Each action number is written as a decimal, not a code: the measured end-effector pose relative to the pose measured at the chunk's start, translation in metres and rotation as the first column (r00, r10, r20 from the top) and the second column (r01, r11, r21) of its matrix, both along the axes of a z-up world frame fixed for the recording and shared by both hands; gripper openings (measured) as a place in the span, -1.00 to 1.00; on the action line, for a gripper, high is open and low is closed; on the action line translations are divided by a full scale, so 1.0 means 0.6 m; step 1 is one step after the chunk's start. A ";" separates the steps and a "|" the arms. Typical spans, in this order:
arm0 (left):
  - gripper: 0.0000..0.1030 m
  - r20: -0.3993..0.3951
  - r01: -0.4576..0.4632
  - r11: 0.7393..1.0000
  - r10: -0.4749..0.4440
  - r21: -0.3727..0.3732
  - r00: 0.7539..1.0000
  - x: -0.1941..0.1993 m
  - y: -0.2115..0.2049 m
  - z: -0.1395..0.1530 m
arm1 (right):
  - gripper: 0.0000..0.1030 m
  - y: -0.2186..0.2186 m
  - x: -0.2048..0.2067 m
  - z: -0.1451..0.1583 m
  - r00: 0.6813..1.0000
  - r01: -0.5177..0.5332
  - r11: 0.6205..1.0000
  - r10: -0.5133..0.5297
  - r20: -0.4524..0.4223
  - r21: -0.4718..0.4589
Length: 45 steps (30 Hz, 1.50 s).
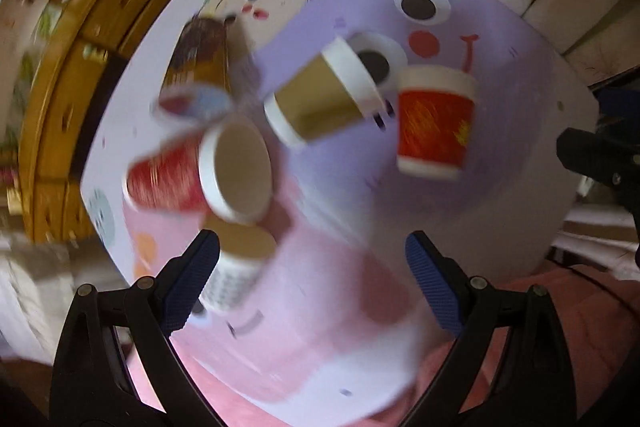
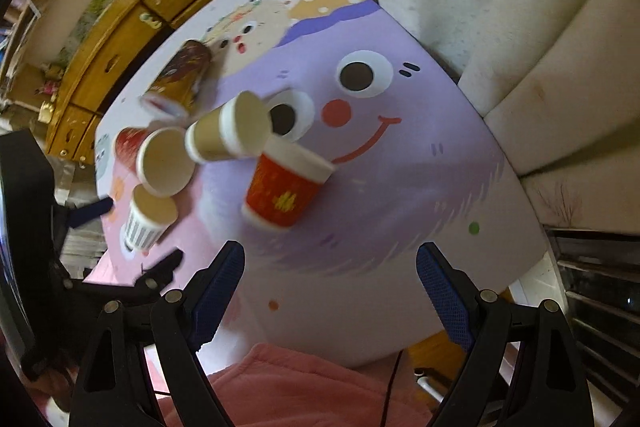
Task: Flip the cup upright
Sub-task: 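Move the right tool toward the brown-sleeved kraft cup lying on its side, then close the right gripper on the kraft cup and lift it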
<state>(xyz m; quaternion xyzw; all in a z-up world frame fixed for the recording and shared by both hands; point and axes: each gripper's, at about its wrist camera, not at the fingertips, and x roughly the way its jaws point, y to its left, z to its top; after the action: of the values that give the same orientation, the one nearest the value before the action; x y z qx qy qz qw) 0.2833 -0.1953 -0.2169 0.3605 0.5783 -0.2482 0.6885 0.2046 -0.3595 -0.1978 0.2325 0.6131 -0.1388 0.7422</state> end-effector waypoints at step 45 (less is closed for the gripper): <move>0.25 -0.068 0.051 0.999 -0.052 -0.010 0.996 0.126 -0.074 -0.057 | 0.73 -0.068 0.081 -0.070 0.998 0.009 0.998 -0.004 -0.065 0.067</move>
<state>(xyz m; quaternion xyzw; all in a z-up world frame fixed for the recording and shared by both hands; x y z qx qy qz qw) 0.3588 -0.2395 -0.2508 0.3636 0.5909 -0.2806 0.6633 0.2531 -0.4004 -0.2400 0.2546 0.6403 -0.1279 0.7133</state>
